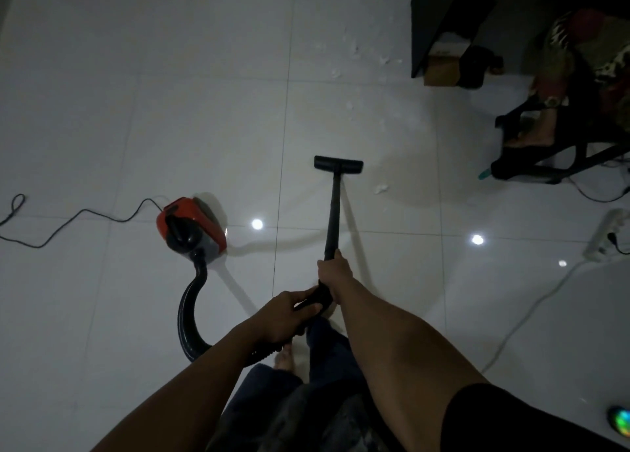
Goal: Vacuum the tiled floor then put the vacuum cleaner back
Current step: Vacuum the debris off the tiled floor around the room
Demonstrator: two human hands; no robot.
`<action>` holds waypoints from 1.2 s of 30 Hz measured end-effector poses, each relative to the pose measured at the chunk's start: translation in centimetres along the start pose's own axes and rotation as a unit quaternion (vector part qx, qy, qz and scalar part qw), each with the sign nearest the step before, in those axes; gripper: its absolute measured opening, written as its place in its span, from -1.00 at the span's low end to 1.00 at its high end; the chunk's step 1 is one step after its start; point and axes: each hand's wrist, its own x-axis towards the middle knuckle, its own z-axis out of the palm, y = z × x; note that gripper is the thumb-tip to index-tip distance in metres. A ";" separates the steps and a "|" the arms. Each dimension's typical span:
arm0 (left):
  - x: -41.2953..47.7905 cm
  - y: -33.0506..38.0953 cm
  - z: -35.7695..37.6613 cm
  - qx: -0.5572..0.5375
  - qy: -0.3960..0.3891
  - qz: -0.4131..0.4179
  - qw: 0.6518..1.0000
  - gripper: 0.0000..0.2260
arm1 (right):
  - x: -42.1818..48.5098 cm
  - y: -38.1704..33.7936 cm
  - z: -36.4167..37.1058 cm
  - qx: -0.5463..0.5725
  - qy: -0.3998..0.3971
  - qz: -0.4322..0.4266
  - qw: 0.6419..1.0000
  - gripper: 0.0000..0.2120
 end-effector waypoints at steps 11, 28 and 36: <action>8.6 7.2 -6.3 0.038 -0.006 0.003 0.999 -0.48 | 5.5 -10.9 -5.4 0.010 -0.008 0.021 1.000 -0.40; 19.6 22.5 -24.6 0.036 -0.040 0.034 0.998 -0.63 | 15.0 -33.8 -10.3 0.009 0.004 0.023 1.000 -0.41; 25.5 26.8 -31.2 0.006 0.001 0.035 0.999 -0.59 | 19.7 -43.6 -11.6 -0.029 -0.003 0.015 0.999 -0.40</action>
